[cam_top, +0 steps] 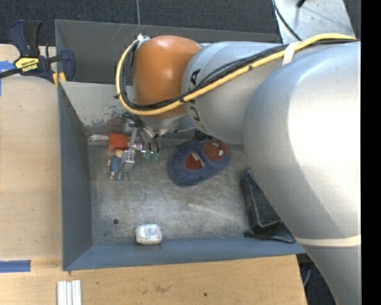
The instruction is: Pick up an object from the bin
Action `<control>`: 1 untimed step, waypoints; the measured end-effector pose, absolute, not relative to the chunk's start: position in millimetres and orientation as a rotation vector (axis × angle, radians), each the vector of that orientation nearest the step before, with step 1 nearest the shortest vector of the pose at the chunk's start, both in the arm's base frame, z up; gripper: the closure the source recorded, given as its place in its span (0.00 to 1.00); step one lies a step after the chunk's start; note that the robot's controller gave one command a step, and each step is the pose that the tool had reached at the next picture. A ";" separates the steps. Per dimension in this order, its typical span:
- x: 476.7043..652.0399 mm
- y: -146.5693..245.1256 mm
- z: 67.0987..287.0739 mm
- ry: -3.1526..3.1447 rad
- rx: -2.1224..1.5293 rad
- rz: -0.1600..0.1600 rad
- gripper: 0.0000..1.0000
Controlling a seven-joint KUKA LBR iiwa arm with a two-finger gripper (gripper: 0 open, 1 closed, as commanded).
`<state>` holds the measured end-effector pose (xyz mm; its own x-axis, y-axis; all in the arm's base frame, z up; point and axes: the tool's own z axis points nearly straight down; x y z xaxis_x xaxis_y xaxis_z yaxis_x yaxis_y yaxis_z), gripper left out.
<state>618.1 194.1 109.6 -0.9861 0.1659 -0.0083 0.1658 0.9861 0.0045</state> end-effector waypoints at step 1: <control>618.3 193.9 107.5 3.121 0.262 0.006 1.00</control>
Offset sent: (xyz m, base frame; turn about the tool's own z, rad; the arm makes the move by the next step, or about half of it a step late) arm 0.0000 0.0000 0.0000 0.0000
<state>618.3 193.9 107.5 -0.9860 0.1665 -0.0093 0.1665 0.9860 0.0047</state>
